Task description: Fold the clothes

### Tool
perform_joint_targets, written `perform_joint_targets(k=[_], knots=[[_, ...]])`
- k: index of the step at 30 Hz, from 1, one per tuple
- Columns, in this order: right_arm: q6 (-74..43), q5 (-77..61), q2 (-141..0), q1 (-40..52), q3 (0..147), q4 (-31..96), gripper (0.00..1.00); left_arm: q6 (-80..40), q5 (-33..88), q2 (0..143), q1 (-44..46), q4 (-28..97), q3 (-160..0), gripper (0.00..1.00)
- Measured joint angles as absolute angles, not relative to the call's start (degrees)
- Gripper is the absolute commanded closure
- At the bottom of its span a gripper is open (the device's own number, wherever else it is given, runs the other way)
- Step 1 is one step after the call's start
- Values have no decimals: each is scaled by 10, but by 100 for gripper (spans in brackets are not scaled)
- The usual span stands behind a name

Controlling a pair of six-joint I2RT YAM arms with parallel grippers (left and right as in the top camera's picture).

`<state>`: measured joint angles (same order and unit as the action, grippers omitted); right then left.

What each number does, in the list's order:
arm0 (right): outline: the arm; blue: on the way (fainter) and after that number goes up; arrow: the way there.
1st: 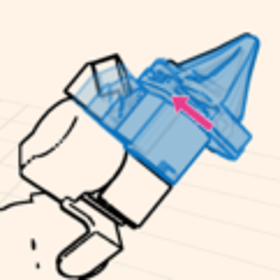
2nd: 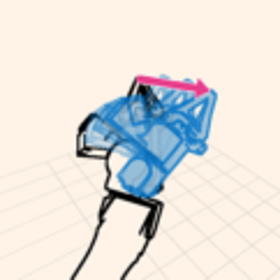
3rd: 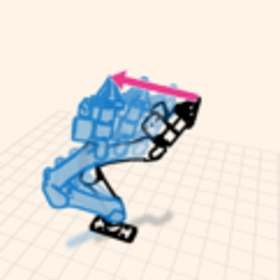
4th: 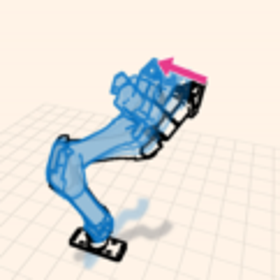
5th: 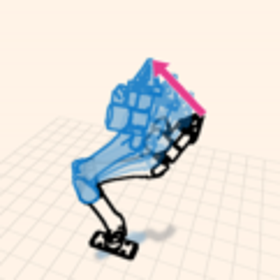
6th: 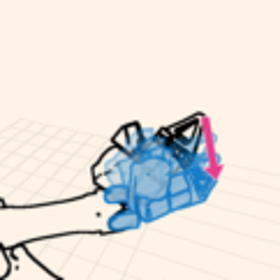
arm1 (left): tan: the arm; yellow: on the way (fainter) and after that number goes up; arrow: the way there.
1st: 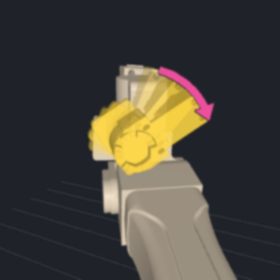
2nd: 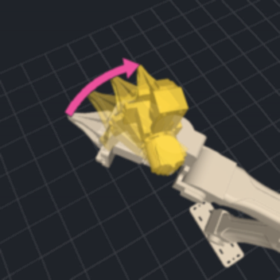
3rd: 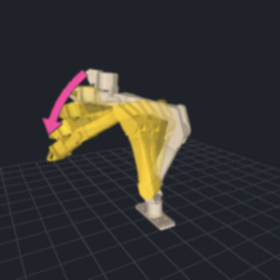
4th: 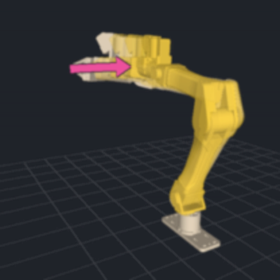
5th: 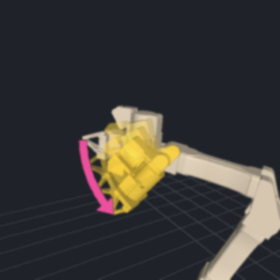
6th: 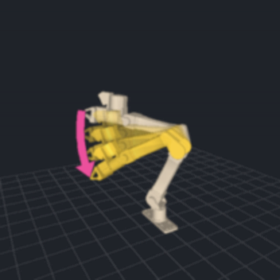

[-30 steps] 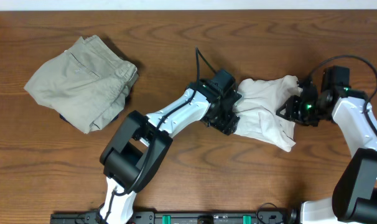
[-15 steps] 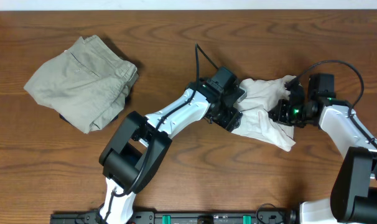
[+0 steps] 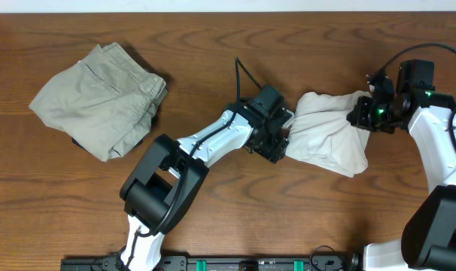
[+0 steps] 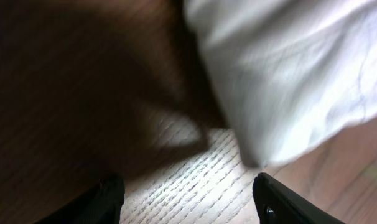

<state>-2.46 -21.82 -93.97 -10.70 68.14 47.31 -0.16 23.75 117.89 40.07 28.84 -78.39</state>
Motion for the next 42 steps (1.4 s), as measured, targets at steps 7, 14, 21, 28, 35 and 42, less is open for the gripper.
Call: perform_joint_targets(k=[7, 14, 21, 28, 35, 42], knots=[[-32, -133, -940, -107, 681, 491, 91, -1, 236, 1178, 401, 286, -782, 32], [-65, -82, -940, -114, 681, 520, 66, -1, 236, 1178, 399, 286, -782, 32], [-47, -125, -940, -117, 673, 535, 60, -2, 233, 1162, 398, 280, -783, 26], [-57, -169, -940, -117, 599, 413, 64, -3, 232, 1138, 398, 221, -787, 44], [-118, -194, -940, -117, 559, 326, 98, -1, 229, 1145, 408, 197, -787, 54], [-141, -211, -940, -122, 556, 321, 99, 0, 227, 1169, 435, 205, -787, 55]])
